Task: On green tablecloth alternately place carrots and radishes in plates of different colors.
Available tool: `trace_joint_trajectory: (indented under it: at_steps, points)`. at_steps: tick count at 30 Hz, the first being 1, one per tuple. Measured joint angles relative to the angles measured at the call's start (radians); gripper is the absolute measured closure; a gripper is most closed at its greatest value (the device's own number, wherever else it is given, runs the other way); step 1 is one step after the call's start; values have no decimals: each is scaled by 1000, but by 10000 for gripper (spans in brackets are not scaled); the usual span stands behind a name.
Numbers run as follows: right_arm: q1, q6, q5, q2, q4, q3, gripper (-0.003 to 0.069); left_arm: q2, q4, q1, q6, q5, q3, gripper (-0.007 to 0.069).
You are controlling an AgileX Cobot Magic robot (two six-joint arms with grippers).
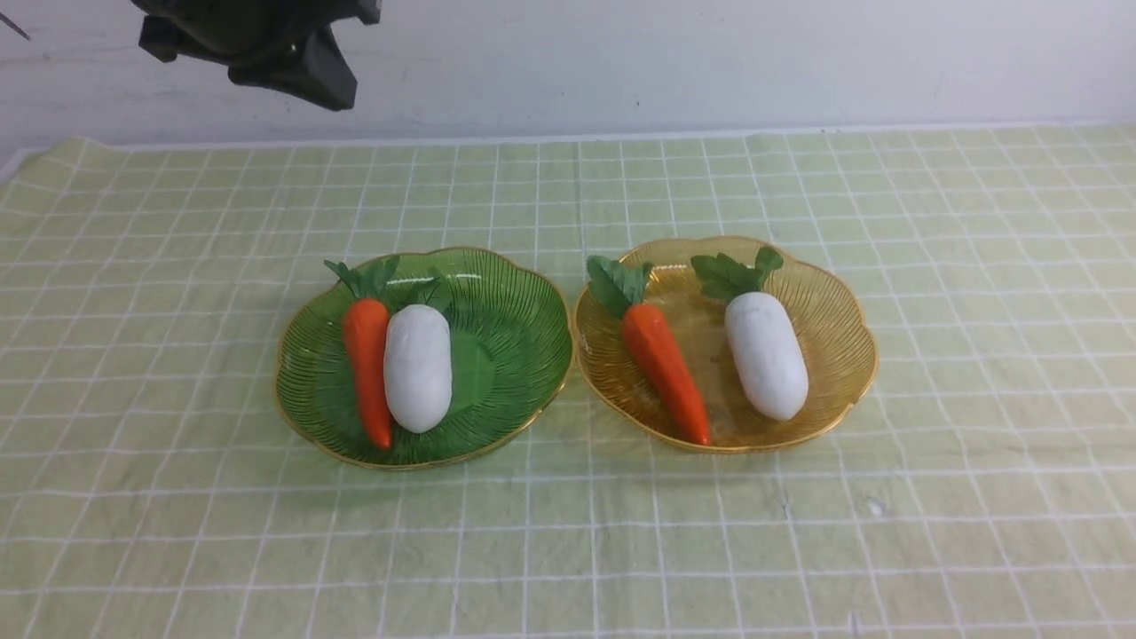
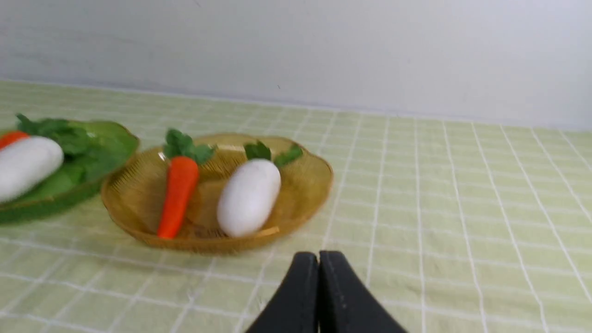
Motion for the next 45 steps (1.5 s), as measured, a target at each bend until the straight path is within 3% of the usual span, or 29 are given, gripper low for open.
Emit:
trace_joint_trajectory:
  at_steps: [13, 23, 28, 34, 45]
  points:
    - [-8, -1, -20, -2, -71, 76, 674, -239, -8, 0, 30, 3, 94, 632]
    - [-8, -1, -27, -2, -137, 77, 674, -611, 9, 0, 119, 3, 518, 632]
    - [-8, -1, -31, -2, -229, 77, 674, -775, 13, 0, 126, 4, 764, 632]
    - [-8, -3, -32, -3, -243, 77, 674, -903, 15, 0, 126, 4, 979, 632]
    - [-8, 23, -32, -3, -244, 77, 674, -1002, 85, 0, 126, 3, 1057, 632]
